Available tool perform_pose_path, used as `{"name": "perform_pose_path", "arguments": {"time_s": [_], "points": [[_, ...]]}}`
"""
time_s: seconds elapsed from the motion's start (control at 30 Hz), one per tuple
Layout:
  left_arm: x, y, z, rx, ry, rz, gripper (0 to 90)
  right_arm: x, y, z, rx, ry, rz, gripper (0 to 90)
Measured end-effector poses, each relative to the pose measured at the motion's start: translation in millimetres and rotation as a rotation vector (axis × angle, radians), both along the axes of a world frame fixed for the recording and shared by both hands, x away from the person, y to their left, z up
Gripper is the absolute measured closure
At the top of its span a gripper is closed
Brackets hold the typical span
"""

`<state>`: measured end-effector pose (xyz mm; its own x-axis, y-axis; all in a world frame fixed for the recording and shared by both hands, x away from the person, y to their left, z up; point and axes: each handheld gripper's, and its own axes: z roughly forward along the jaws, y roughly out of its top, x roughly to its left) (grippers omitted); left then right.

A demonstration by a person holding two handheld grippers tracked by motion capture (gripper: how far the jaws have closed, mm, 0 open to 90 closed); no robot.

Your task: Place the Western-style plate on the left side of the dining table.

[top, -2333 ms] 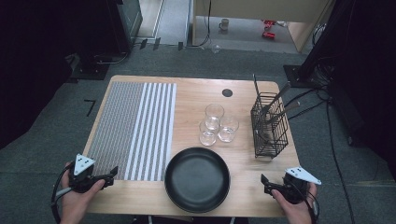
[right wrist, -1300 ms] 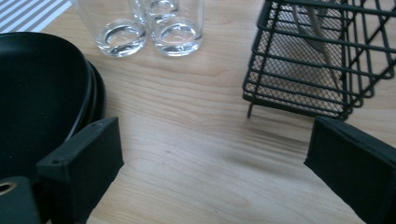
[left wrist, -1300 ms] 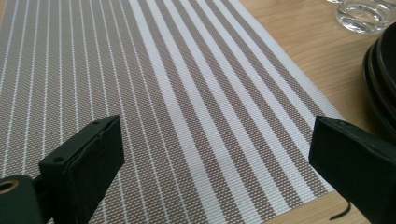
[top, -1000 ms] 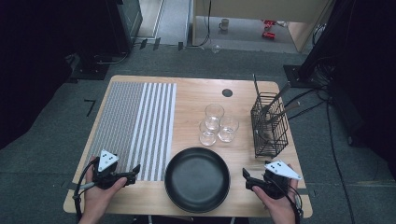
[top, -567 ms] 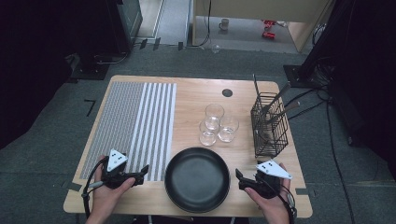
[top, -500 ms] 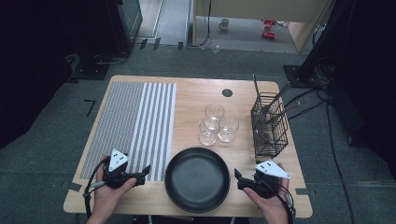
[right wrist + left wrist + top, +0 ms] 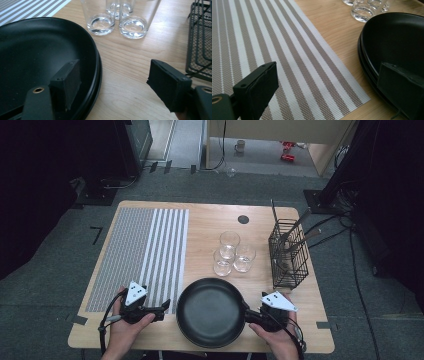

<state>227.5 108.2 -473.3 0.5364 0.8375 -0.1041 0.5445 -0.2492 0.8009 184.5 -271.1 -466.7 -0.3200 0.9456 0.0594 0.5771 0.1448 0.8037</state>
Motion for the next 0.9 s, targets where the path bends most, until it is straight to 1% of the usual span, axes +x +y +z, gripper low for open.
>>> {"name": "perform_pose_path", "arguments": {"time_s": [0.07,0.17,0.23,0.4,0.53,0.6,0.63,0.77,0.8,0.83,0.87,0.9], "points": [[-0.3,-3.8,-0.6,-0.003,0.004,-0.008,3.5,0.7,2.6,-0.4,0.005,0.003,-0.001,30.0],[-1.6,-9.5,-1.2,-0.006,-0.001,-0.022,3.4,1.9,5.4,-0.9,0.008,0.003,-0.003,35.1],[-1.9,-10.8,-1.4,-0.003,-0.001,-0.027,3.4,2.3,6.2,-0.9,0.011,0.002,-0.004,36.3],[-2.7,-18.6,-1.7,-0.010,0.005,-0.039,3.5,7.8,8.1,-0.4,0.039,0.012,-0.027,44.5],[-2.1,-26.8,-2.0,-0.004,0.015,-0.062,5.5,11.4,8.8,0.2,0.060,0.013,-0.039,52.4],[-2.4,-29.7,-2.3,-0.001,0.015,-0.064,6.2,12.0,10.3,0.1,0.061,0.009,-0.040,54.0],[-2.4,-33.0,-3.3,-0.002,0.023,-0.068,6.2,12.1,10.8,-0.3,0.058,0.007,-0.037,54.7],[-4.5,-35.5,-5.2,-0.003,0.030,-0.079,7.1,10.8,11.2,-2.7,0.050,-0.013,-0.033,56.6],[-5.5,-35.8,-6.1,-0.009,0.032,-0.082,7.1,10.3,11.0,-3.2,0.053,-0.016,-0.030,56.8],[-6.3,-35.9,-7.4,-0.013,0.038,-0.086,7.1,9.6,11.0,-3.8,0.060,-0.018,-0.028,56.6],[-6.7,-35.8,-8.2,-0.017,0.041,-0.090,7.2,8.1,11.2,-4.4,0.079,-0.029,-0.020,56.9],[-7.6,-35.9,-9.1,-0.026,0.045,-0.090,8.1,7.2,11.2,-4.6,0.104,-0.030,-0.013,57.2]]}}
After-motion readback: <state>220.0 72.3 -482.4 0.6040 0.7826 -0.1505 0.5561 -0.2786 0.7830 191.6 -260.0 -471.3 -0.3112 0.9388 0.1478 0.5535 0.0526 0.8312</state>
